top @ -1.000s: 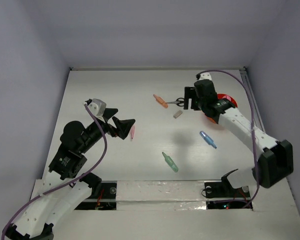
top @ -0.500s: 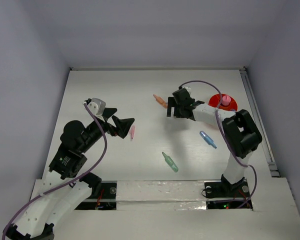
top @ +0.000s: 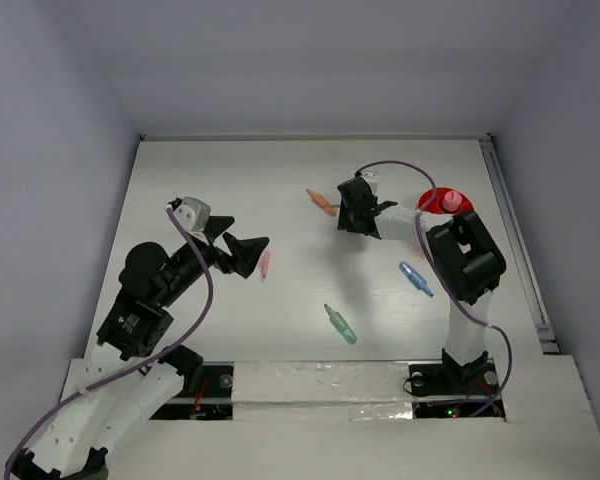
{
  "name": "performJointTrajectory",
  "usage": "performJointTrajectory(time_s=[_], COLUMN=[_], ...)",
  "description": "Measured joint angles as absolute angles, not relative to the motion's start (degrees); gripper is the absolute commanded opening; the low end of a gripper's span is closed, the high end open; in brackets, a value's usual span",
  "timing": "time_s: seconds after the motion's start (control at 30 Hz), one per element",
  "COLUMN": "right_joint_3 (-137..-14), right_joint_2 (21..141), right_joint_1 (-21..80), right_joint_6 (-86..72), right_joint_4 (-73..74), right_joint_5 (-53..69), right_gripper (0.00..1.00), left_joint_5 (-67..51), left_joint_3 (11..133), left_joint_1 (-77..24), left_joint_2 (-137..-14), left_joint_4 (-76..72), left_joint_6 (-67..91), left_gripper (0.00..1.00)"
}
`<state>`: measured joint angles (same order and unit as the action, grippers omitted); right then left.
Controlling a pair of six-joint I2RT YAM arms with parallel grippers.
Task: Sort the stationery into containers
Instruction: Pick up the stationery from the center of the board, then place the stationery in the storage box.
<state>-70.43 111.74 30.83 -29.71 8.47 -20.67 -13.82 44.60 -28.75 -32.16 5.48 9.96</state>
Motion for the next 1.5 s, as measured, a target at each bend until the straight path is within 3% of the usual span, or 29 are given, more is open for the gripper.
performJointTrajectory(time_s=[0.07, 0.17, 0.23, 0.4, 0.67, 0.8, 1.07, 1.5], right_joint_3=[-71.0, -71.2, -71.1, -64.6, -59.0, -57.1, -53.3, -50.7], right_joint_2=[112.3, 112.7, 112.4, 106.2, 76.9, 68.6, 67.8, 72.0], right_joint_1=[30.8, 30.8, 30.8, 31.0, 30.9, 27.4, 17.6, 16.3], right_joint_6=[-29.5, -29.3, -28.7, -26.2, -19.6, -17.5, -16.3, -18.7], right_joint_4=[8.5, 8.5, 8.3, 5.9, 7.9, 9.9, 18.6, 15.4], right_joint_5=[-21.7, -23.1, -23.3, -22.0, -27.4, -31.2, -34.3, -39.7], right_gripper=[0.31, 0.16, 0.11, 0.1, 0.11, 0.1, 0.11, 0.11], left_joint_5=[-14.0, -14.1, -14.2, -14.3, -14.4, -14.4, -14.5, -14.6], left_joint_3=[44.6, 44.6, 44.6, 44.6, 44.6, 44.6, 44.6, 44.6], left_joint_1=[-28.8, -28.8, -28.8, -28.8, -28.6, -28.4, -28.4, -28.4], left_joint_2=[-32.0, -31.9, -31.9, -31.3, -30.8, -30.1, -30.2, -31.0], left_joint_4=[5.5, 5.5, 5.5, 5.4, 5.5, 5.4, 5.5, 5.4], left_joint_6=[10.0, 10.0, 10.0, 10.0, 9.9, 10.0, 10.0, 10.0], left_gripper=[0.99, 0.99, 0.99, 0.99, 0.99, 0.99, 0.99, 0.99])
